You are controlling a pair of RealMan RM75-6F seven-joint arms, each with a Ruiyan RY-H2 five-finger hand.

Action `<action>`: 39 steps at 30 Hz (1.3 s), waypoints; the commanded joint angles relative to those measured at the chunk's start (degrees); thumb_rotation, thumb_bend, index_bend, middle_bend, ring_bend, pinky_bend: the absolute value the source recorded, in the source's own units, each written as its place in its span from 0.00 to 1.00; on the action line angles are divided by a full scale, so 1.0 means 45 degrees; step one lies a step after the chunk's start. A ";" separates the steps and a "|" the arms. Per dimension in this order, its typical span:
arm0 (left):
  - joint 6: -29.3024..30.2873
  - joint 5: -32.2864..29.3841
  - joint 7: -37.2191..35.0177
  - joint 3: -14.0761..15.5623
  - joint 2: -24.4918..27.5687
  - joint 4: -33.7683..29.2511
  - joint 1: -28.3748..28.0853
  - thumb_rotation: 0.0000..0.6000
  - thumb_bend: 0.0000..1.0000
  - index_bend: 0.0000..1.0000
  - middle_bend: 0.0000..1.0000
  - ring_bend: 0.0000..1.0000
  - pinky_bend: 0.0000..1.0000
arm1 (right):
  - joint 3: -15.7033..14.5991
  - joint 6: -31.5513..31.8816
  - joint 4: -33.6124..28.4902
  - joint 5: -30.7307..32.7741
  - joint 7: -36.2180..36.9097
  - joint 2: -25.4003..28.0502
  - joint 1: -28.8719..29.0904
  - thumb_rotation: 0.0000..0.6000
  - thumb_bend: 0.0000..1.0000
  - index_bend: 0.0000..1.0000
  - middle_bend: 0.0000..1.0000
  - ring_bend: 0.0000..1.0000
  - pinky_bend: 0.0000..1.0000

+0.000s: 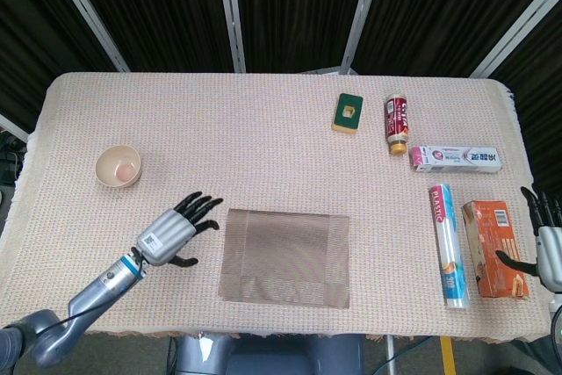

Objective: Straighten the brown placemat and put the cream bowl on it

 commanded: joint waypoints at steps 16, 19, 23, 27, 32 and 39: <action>0.0971 0.2329 -0.0909 0.1919 -0.2737 0.4153 0.0339 1.00 0.20 0.46 0.00 0.00 0.00 | 0.0067 -0.0008 0.0170 0.0208 0.0137 0.0060 -0.0083 1.00 0.00 0.00 0.00 0.00 0.00; 0.1520 0.2706 -0.1200 0.2077 -0.2975 0.4716 0.0417 1.00 0.21 0.47 0.00 0.00 0.00 | 0.0069 -0.0027 0.0162 0.0210 0.0119 0.0062 -0.0074 1.00 0.00 0.00 0.00 0.00 0.00; 0.1953 0.3035 -0.1419 0.2171 -0.3281 0.5117 0.0419 1.00 0.24 0.49 0.00 0.00 0.00 | 0.0080 -0.0051 0.0149 0.0205 0.0121 0.0075 -0.0056 1.00 0.00 0.00 0.00 0.00 0.00; 0.2027 0.3154 -0.1355 0.2185 -0.3471 0.5240 0.0361 1.00 0.24 0.49 0.00 0.00 0.00 | 0.0069 -0.0038 0.0124 0.0173 0.0091 0.0075 -0.0057 1.00 0.00 0.00 0.00 0.00 0.00; 0.1939 0.3137 -0.1286 0.2195 -0.3621 0.5252 0.0305 1.00 0.24 0.49 0.00 0.00 0.00 | 0.0076 -0.0070 0.0135 0.0206 0.0123 0.0094 -0.0059 1.00 0.00 0.00 0.00 0.00 0.00; 0.1817 0.3075 -0.1308 0.2254 -0.3816 0.5395 0.0291 1.00 0.25 0.49 0.00 0.00 0.00 | 0.0099 -0.0032 0.0123 0.0212 0.0117 0.0123 -0.0071 1.00 0.00 0.00 0.00 0.00 0.00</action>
